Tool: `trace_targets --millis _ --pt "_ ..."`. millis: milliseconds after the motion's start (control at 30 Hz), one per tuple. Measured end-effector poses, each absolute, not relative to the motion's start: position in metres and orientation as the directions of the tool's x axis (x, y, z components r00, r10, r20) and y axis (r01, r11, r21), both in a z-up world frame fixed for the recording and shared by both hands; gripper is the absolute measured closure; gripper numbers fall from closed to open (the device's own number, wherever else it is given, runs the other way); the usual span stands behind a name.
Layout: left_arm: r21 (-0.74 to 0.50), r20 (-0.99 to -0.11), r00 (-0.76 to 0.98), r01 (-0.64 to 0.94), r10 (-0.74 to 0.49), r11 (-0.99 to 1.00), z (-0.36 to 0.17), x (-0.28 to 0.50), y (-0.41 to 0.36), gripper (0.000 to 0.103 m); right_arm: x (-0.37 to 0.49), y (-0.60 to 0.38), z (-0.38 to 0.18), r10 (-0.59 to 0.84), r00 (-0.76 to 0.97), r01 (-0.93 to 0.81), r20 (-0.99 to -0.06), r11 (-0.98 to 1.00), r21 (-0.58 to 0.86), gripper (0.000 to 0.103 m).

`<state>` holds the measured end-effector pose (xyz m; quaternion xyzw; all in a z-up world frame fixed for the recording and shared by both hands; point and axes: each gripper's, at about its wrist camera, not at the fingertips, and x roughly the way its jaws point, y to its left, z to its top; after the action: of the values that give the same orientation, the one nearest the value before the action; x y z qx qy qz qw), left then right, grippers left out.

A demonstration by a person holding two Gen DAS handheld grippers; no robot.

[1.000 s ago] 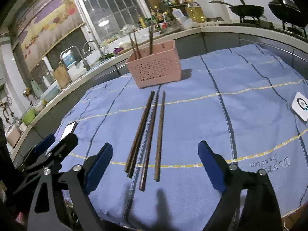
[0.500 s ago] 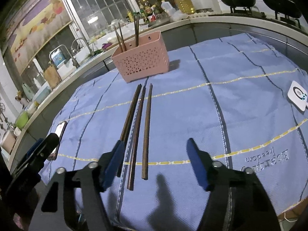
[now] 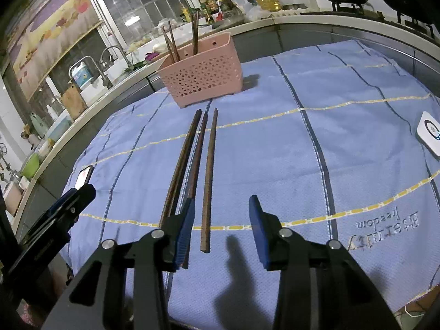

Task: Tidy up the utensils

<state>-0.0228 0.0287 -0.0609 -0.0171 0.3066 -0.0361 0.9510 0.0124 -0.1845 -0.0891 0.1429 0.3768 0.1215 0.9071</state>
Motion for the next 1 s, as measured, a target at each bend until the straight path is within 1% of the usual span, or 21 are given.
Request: trace_targets --millis 100,167,233,300,367,433,600,733,1000 --pt "-0.061 -0.615 0.782 0.082 -0.102 0.995 -0.063 -0.01 0.03 0.044 0.016 -0.187 -0.089 0.32 0.687 -0.104 -0.653 0.932 0.347 0.062" --pt "-0.073 -0.657 0.742 0.114 -0.134 0.991 -0.067 0.002 0.028 0.052 0.019 -0.186 -0.088 0.309 0.688 -0.104 -0.657 0.938 0.331 0.062" --pt "-0.095 -0.692 0.701 0.15 -0.174 0.984 -0.073 0.011 0.025 0.054 0.023 -0.182 -0.09 0.3 0.681 -0.115 -0.668 0.945 0.308 0.062" --pt "-0.126 -0.733 0.644 0.187 -0.218 0.974 -0.084 0.022 0.02 0.059 0.026 -0.177 -0.095 0.303 0.66 -0.129 -0.687 0.947 0.295 0.062" --pt "-0.151 -0.761 0.601 0.202 -0.244 0.968 -0.093 0.029 0.015 0.066 0.029 -0.173 -0.101 0.309 0.637 -0.139 -0.706 0.947 0.289 0.062" --pt "-0.176 -0.776 0.573 0.208 -0.265 0.962 -0.1 0.034 0.011 0.067 0.029 -0.172 -0.101 0.307 0.635 -0.142 -0.709 0.948 0.284 0.062" --pt "-0.176 -0.785 0.557 0.218 -0.27 0.96 -0.107 0.041 0.002 0.067 0.032 -0.17 -0.105 0.311 0.616 -0.15 -0.724 0.948 0.28 0.062" --pt "-0.143 -0.798 0.551 0.22 -0.244 0.965 -0.113 0.046 -0.005 0.067 0.033 -0.169 -0.107 0.314 0.608 -0.159 -0.729 0.948 0.276 0.062" --pt "-0.09 -0.796 0.571 0.214 -0.2 0.973 -0.114 0.048 -0.011 0.067 0.035 -0.167 -0.11 0.32 0.597 -0.171 -0.736 0.947 0.273 0.062"
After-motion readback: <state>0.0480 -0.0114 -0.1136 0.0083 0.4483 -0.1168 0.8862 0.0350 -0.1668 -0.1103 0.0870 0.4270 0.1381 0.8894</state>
